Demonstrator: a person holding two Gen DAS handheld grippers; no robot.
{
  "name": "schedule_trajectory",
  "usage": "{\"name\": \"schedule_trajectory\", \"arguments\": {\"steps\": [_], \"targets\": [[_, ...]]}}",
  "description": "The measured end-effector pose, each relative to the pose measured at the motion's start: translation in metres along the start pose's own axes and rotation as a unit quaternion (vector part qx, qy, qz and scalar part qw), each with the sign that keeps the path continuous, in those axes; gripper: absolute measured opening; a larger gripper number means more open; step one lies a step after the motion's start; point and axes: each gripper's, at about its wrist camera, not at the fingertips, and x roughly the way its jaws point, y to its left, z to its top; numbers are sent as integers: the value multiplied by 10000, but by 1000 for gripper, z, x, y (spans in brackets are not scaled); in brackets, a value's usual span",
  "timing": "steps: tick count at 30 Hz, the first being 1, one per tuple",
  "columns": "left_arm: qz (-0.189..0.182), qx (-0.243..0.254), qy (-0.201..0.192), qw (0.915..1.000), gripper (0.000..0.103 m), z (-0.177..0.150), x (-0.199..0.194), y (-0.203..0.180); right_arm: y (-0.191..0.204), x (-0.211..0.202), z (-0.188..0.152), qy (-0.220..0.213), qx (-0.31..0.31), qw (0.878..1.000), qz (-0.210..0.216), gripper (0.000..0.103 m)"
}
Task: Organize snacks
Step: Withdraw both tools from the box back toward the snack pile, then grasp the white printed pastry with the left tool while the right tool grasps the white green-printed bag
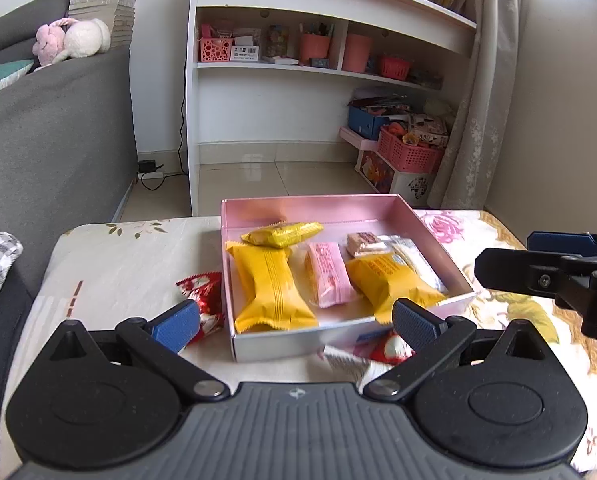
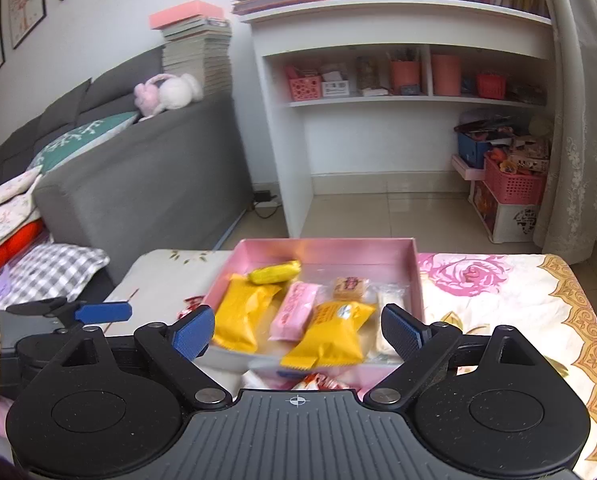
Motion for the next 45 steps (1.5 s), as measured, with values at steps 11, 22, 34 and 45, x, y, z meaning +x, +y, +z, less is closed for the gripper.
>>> {"name": "schedule_trajectory", "arguments": {"steps": [11, 22, 34, 45], "targets": [[43, 128, 125, 9998, 103, -34, -30, 6, 12, -26, -34, 78, -196, 9997, 104, 97], [-175, 600, 584, 9963, 103, -63, -28, 0, 10, -23, -67, 430, -304, 9986, -73, 97], [-837, 1064, 864, 9870, 102, -90, -15, -28, 17, 5, -74, 924, -56, 9957, -27, 97], [-1093, 1371, 1015, 9793, 101, -102, -3, -54, 15, 38, -85, 1331, 103, 9910, -53, 95]]}}
